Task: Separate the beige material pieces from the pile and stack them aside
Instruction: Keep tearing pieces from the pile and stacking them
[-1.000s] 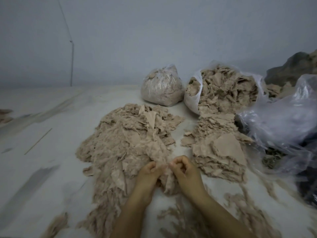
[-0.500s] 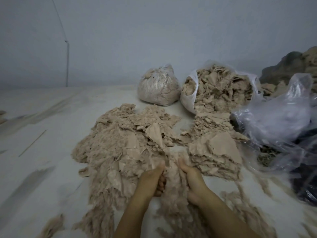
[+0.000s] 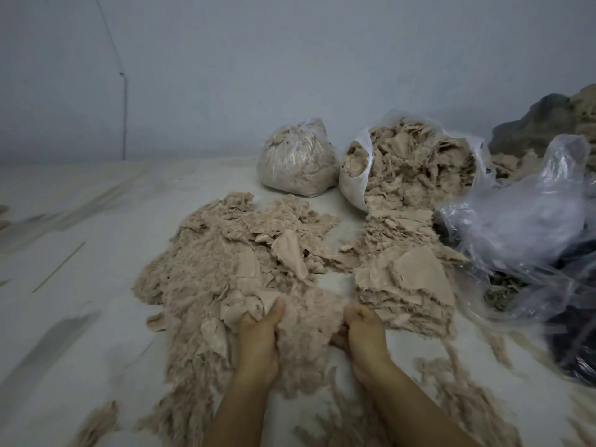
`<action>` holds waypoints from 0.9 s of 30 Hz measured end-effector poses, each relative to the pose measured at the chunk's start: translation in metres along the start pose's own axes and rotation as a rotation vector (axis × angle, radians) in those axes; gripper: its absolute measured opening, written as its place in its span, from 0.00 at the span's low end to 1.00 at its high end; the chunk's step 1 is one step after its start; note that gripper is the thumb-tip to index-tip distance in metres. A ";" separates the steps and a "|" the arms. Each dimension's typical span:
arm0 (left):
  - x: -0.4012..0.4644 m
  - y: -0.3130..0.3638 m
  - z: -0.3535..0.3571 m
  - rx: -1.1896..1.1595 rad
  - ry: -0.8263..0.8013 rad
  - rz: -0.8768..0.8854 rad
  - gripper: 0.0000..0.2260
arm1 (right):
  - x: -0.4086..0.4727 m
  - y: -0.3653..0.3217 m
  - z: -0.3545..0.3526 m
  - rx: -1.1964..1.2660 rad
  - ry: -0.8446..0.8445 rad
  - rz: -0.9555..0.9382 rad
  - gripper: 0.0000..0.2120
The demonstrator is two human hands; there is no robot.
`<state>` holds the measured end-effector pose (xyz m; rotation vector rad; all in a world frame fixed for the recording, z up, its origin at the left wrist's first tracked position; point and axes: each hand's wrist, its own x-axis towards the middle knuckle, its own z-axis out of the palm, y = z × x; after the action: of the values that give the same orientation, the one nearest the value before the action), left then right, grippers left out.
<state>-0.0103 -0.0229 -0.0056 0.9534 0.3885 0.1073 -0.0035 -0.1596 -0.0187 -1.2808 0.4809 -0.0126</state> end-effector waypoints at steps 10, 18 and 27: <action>-0.008 0.009 -0.005 0.722 0.135 0.249 0.10 | -0.004 -0.003 0.009 0.026 -0.077 -0.004 0.07; 0.005 0.013 0.013 1.056 -0.279 0.409 0.04 | -0.013 -0.005 0.008 -0.144 -0.041 -0.329 0.07; 0.006 0.001 0.010 0.606 -0.182 0.115 0.09 | -0.012 0.003 0.001 -0.751 -0.056 -0.388 0.12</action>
<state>-0.0008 -0.0286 -0.0007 1.5718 0.1953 0.0039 -0.0145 -0.1549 -0.0172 -2.0928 0.1751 -0.1312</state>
